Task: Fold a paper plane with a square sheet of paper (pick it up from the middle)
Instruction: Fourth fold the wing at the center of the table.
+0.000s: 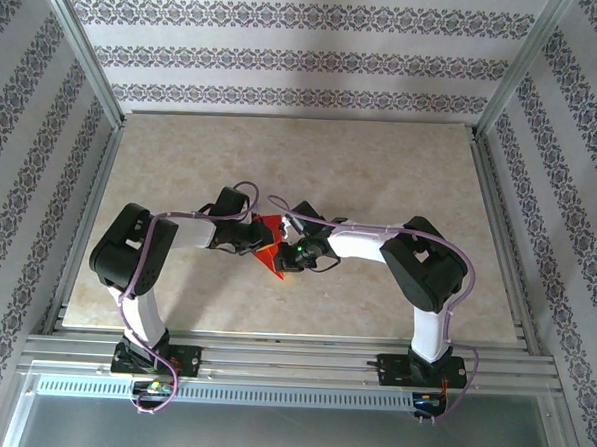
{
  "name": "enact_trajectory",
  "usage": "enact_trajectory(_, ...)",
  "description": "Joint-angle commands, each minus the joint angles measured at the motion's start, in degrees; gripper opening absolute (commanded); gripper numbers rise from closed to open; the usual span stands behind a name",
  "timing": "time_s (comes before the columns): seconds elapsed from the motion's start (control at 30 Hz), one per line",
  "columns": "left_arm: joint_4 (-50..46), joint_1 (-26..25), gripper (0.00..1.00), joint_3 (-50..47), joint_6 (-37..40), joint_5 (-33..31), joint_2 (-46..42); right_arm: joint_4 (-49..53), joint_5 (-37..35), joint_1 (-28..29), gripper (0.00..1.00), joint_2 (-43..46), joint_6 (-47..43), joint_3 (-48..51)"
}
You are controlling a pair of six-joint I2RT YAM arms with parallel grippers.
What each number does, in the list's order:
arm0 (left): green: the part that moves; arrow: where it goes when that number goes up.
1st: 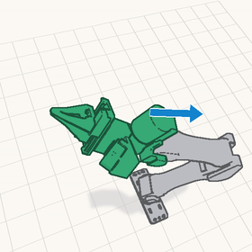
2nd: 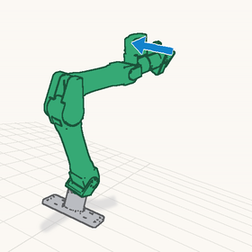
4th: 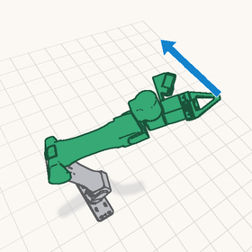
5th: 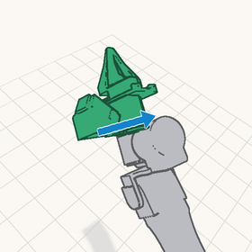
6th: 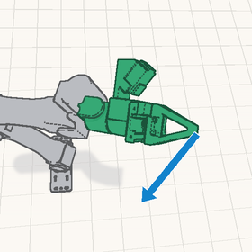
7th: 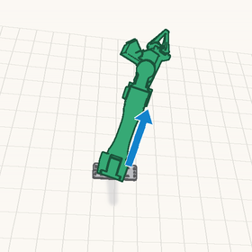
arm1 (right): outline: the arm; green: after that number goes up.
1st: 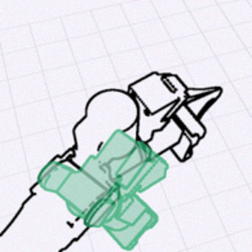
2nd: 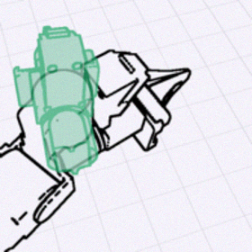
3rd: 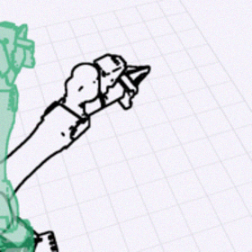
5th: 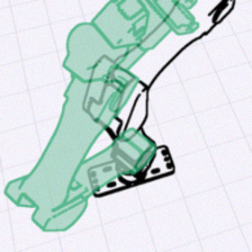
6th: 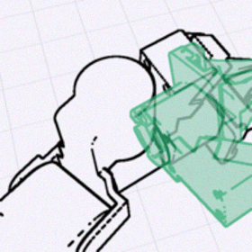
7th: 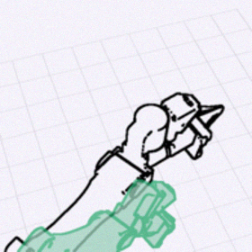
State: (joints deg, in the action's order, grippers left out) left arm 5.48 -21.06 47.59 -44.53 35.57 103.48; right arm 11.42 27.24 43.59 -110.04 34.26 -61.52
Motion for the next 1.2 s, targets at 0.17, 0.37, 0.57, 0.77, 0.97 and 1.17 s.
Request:
enact_trajectory(0.17, -8.99, 1.72, 0.12, 6.20, 8.88, -5.16, 2.39, 9.66, -3.84, -0.05, 0.08, -4.22, -0.84, 3.20)
enact_trajectory(0.37, -13.07, 5.79, 0.12, 10.43, 14.54, -4.12, 6.32, 10.11, -4.13, -0.09, 0.07, -4.31, -1.46, 3.60)
enact_trajectory(0.57, -13.78, 10.20, 0.13, 13.40, 17.15, -3.20, 10.21, 10.07, -4.30, -0.18, 0.07, -4.21, -1.48, 4.08)
enact_trajectory(0.77, -12.82, 14.12, 0.13, 16.64, 17.14, -1.94, 11.69, 9.96, -4.26, -0.10, 0.07, -4.29, -1.30, 4.12)
enact_trajectory(0.97, -15.06, 16.20, 0.14, 21.79, 18.33, -2.86, 12.40, 9.85, -4.35, -0.06, 0.07, -4.31, -1.30, 4.15)
enact_trajectory(1.17, -16.90, 15.61, 0.14, 21.41, 16.03, -1.59, 5.07, 10.00, -4.22, -0.07, 0.07, -3.96, -1.21, 4.13)
